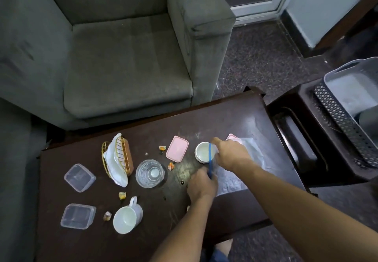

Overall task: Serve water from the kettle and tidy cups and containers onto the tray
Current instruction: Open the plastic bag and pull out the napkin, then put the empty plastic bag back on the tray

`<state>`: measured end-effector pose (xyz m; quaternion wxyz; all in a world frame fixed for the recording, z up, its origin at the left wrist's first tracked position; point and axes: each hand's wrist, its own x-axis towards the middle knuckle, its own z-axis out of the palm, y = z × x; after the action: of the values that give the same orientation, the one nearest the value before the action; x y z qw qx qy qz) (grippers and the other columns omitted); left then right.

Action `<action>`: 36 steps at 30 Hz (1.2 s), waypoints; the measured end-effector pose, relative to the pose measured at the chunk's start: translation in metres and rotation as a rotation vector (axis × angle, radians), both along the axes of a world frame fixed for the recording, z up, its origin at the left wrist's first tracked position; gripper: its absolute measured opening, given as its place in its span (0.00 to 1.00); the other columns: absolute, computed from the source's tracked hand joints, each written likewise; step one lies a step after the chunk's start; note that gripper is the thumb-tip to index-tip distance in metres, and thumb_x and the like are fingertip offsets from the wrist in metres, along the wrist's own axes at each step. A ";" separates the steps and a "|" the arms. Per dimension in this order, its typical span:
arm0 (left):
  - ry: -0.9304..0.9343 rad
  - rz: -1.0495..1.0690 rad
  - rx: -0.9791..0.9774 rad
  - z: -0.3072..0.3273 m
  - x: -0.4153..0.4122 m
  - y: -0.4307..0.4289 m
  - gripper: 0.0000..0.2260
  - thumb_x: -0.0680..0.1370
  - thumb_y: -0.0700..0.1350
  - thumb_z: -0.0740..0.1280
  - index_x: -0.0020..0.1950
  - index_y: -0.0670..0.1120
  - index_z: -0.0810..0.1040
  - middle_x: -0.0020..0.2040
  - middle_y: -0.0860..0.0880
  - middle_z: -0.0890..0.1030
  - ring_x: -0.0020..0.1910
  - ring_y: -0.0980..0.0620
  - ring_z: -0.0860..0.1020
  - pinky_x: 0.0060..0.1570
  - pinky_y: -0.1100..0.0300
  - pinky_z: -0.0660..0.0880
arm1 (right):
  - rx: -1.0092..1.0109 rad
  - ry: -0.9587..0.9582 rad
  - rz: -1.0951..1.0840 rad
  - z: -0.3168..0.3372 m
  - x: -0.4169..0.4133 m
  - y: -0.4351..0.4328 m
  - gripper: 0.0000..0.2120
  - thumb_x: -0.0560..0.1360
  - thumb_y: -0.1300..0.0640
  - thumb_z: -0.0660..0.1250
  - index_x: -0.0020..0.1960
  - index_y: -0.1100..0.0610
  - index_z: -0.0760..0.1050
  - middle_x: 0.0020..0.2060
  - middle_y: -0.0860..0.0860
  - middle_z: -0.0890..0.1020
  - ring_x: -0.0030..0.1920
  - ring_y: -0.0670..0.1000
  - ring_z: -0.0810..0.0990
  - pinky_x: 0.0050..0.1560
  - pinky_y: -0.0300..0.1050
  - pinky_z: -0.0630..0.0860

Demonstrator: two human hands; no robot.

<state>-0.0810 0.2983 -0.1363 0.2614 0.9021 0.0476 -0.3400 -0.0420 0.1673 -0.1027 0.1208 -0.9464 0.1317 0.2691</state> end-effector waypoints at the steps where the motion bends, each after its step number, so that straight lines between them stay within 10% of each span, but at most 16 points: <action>1: -0.006 -0.011 0.000 0.002 0.001 0.000 0.12 0.81 0.53 0.63 0.56 0.49 0.81 0.55 0.46 0.85 0.58 0.41 0.81 0.53 0.50 0.78 | -0.005 -0.017 -0.002 0.001 0.000 -0.003 0.20 0.77 0.57 0.63 0.68 0.51 0.69 0.45 0.55 0.78 0.57 0.59 0.79 0.48 0.49 0.78; 8: -0.196 -0.166 0.000 0.065 0.018 0.007 0.09 0.78 0.53 0.62 0.42 0.51 0.72 0.46 0.48 0.84 0.50 0.43 0.80 0.42 0.54 0.72 | 0.069 -0.116 -0.051 0.063 -0.010 -0.044 0.09 0.78 0.49 0.61 0.54 0.51 0.75 0.44 0.54 0.83 0.47 0.61 0.81 0.42 0.51 0.78; 15: -0.521 -0.349 -0.190 0.199 0.066 0.033 0.10 0.77 0.57 0.67 0.47 0.51 0.79 0.42 0.54 0.81 0.49 0.52 0.77 0.50 0.54 0.74 | 0.327 -0.201 -0.203 0.225 0.002 -0.085 0.07 0.74 0.56 0.67 0.38 0.55 0.75 0.27 0.51 0.83 0.22 0.50 0.81 0.21 0.38 0.71; 23: -0.716 -0.306 -0.400 0.394 0.118 0.063 0.03 0.75 0.49 0.74 0.47 0.51 0.86 0.42 0.53 0.86 0.43 0.55 0.82 0.49 0.56 0.79 | 0.471 -0.349 -0.303 0.395 0.014 -0.095 0.08 0.75 0.59 0.69 0.37 0.58 0.75 0.23 0.54 0.77 0.20 0.52 0.71 0.22 0.40 0.67; 28: -0.880 -0.458 -0.273 0.502 0.137 0.078 0.07 0.78 0.51 0.70 0.51 0.52 0.86 0.48 0.53 0.86 0.49 0.51 0.82 0.52 0.55 0.77 | 0.093 -0.437 -0.180 0.483 0.017 -0.072 0.10 0.70 0.47 0.73 0.46 0.51 0.78 0.39 0.53 0.82 0.42 0.57 0.82 0.39 0.45 0.75; 32: -0.978 -0.571 -0.144 0.566 0.143 0.076 0.08 0.80 0.53 0.68 0.53 0.53 0.85 0.51 0.52 0.86 0.52 0.48 0.81 0.50 0.56 0.74 | -0.312 -0.759 0.172 0.538 0.024 -0.033 0.37 0.67 0.35 0.70 0.73 0.49 0.70 0.62 0.54 0.75 0.64 0.58 0.74 0.60 0.52 0.73; 36: -1.020 -0.596 -0.116 0.603 0.143 0.072 0.07 0.80 0.53 0.68 0.53 0.54 0.84 0.51 0.51 0.86 0.52 0.47 0.82 0.47 0.56 0.74 | -0.407 -0.813 0.528 0.575 0.036 0.016 0.25 0.74 0.37 0.62 0.66 0.47 0.77 0.60 0.48 0.80 0.62 0.54 0.77 0.66 0.53 0.69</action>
<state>0.0619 0.3707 0.4662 0.1934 0.9103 -0.3582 0.0756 -0.0058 0.1837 0.4721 -0.0961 -0.9796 -0.1193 -0.1298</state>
